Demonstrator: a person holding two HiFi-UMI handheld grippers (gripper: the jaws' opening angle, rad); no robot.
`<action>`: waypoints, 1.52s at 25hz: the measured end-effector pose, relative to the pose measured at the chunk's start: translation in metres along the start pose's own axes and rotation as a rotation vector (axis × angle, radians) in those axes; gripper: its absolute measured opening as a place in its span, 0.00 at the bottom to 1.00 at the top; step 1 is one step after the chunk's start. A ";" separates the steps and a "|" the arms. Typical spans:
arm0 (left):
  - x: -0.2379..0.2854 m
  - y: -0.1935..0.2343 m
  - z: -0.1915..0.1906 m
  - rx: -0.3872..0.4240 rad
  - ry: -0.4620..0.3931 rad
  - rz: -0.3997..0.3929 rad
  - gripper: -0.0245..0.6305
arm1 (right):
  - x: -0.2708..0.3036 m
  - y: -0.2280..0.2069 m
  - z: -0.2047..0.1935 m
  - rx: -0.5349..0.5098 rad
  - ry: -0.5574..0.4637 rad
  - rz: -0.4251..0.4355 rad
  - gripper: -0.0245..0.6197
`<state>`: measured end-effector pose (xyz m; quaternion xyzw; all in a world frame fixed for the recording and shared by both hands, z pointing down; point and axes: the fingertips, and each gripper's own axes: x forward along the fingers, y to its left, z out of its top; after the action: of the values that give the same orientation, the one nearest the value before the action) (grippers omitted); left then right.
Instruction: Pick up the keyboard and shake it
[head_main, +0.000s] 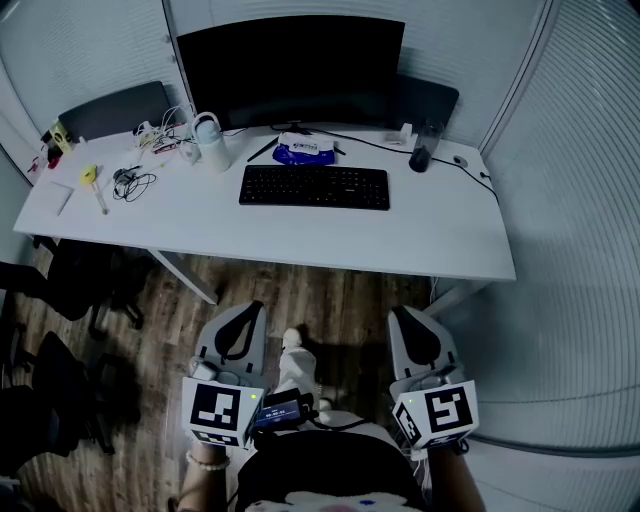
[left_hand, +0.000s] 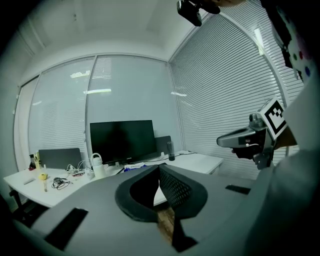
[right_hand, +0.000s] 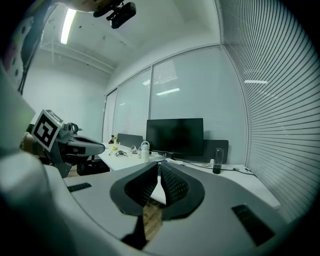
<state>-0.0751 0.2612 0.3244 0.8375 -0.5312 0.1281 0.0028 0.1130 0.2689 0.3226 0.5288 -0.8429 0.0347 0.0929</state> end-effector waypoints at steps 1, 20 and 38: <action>0.005 0.002 0.000 0.002 -0.001 -0.007 0.07 | 0.003 -0.002 0.000 -0.002 0.003 -0.005 0.11; 0.158 0.087 0.017 0.002 0.004 -0.088 0.07 | 0.150 -0.062 0.023 0.024 0.017 -0.101 0.11; 0.260 0.179 0.022 0.003 0.007 -0.116 0.07 | 0.284 -0.081 0.050 0.001 0.049 -0.119 0.11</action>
<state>-0.1251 -0.0508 0.3365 0.8664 -0.4816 0.1316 0.0108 0.0598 -0.0256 0.3255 0.5771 -0.8074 0.0426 0.1151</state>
